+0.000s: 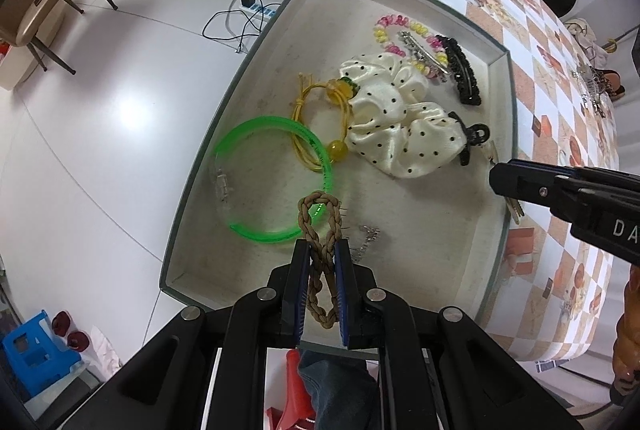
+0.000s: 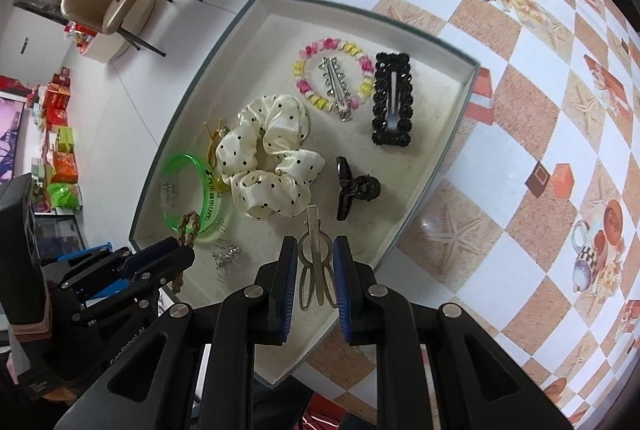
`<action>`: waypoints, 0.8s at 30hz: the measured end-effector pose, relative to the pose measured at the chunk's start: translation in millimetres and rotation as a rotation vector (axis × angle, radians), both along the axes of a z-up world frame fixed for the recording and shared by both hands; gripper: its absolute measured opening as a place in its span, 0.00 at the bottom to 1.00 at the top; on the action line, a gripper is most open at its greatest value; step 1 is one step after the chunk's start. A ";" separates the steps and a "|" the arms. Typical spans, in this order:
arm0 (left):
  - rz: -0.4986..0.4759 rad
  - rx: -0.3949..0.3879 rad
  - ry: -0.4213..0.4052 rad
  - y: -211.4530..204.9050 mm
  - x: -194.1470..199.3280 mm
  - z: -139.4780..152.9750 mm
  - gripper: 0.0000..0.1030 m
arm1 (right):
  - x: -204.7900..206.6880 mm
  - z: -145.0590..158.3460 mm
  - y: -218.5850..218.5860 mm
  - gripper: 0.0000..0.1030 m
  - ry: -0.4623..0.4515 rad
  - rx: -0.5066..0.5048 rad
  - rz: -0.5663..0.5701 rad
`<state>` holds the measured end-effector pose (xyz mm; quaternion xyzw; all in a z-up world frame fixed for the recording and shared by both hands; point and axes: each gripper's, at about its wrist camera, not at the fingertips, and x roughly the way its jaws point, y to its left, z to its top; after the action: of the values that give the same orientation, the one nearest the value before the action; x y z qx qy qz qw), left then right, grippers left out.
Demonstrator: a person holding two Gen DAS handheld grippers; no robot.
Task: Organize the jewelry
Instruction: 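Carry braided bracelet and beige hair clip to the tray and release both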
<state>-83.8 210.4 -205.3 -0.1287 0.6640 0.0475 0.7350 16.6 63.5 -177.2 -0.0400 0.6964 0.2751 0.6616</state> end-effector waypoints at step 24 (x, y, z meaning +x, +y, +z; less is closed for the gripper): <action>-0.054 0.073 0.036 -12.3 -3.7 -25.5 0.17 | -9.1 -51.5 21.9 0.20 0.044 -0.052 0.026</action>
<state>-87.5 198.2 -230.8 -0.0831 0.6781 0.0541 0.7282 7.4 85.4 -228.7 -0.0602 0.7169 0.2664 0.6414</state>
